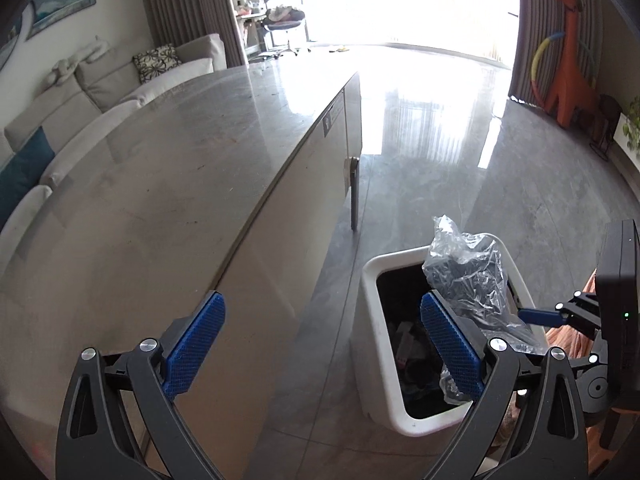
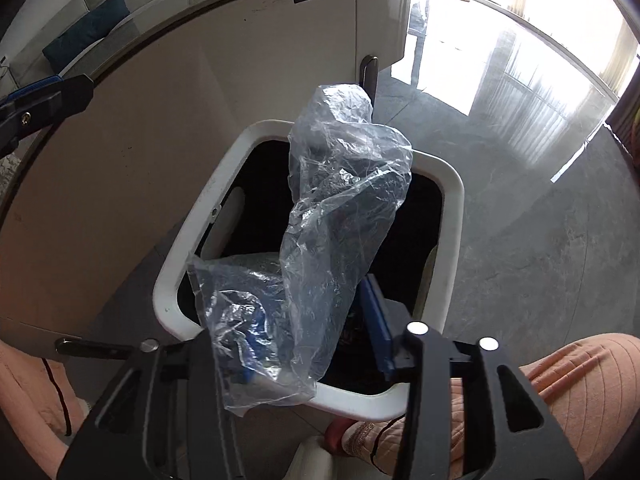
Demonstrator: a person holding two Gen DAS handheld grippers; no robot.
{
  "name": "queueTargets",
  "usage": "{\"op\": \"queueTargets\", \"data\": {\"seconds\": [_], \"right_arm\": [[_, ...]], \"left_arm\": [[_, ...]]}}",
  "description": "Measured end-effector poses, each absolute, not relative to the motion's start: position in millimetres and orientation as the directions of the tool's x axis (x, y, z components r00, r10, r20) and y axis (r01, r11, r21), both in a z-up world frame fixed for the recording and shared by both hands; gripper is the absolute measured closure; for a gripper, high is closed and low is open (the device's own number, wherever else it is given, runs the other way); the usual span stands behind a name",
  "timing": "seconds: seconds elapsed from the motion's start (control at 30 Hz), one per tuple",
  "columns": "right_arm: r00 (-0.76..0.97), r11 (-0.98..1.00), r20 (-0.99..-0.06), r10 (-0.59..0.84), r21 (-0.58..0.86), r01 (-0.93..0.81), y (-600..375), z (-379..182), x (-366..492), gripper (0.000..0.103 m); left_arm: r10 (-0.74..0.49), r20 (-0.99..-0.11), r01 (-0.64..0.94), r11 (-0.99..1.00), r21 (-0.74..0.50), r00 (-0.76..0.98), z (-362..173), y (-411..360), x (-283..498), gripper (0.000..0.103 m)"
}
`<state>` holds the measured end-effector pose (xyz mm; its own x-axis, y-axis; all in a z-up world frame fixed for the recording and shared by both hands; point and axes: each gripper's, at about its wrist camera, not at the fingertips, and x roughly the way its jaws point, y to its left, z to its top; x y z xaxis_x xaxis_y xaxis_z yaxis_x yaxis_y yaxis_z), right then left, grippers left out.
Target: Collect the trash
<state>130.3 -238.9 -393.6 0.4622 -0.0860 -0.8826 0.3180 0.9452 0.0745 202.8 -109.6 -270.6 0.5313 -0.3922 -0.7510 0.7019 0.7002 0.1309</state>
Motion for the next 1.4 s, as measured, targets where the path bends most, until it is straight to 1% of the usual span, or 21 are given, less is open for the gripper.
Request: {"op": "queueTargets", "data": {"seconds": [0.03,0.13,0.2,0.4,0.97,1.23,1.4], "right_arm": [[0.486,0.942,-0.865,-0.121,0.054,0.332,-237.3,-389.7,127.6,0.009],[0.531,0.943,-0.839,-0.114,0.077,0.324,-238.3,-376.6,124.6,0.009],[0.549,0.942,-0.83,-0.103,0.095,0.321,-238.2,-369.9,123.3,0.007],[0.598,0.944,-0.794,-0.11,0.104,0.312,-233.8,-351.3,119.1,0.007],[0.648,0.943,-0.753,-0.117,0.12,0.311,-227.7,-327.8,119.6,0.007],[0.681,0.95,-0.723,-0.114,0.12,0.287,-220.2,-307.3,124.6,0.007],[0.731,0.965,-0.675,-0.098,0.114,0.236,-204.6,-281.3,137.2,0.005]], "left_arm": [[-0.391,-0.749,0.701,0.701,0.135,0.535,-271.2,-112.5,203.8,0.006],[-0.396,-0.747,0.703,0.699,0.131,0.534,-270.8,-109.2,203.8,0.006],[-0.393,-0.745,0.703,0.698,0.14,0.539,-271.0,-110.1,203.4,0.006],[-0.394,-0.741,0.703,0.697,0.145,0.544,-270.4,-108.8,201.7,0.006],[-0.404,-0.735,0.702,0.7,0.135,0.544,-267.2,-102.7,203.9,0.006],[-0.42,-0.712,0.688,0.716,0.122,0.563,-255.5,-93.7,203.1,0.006],[-0.417,-0.686,0.66,0.741,0.123,0.596,-241.1,-77.3,206.9,0.006]]}}
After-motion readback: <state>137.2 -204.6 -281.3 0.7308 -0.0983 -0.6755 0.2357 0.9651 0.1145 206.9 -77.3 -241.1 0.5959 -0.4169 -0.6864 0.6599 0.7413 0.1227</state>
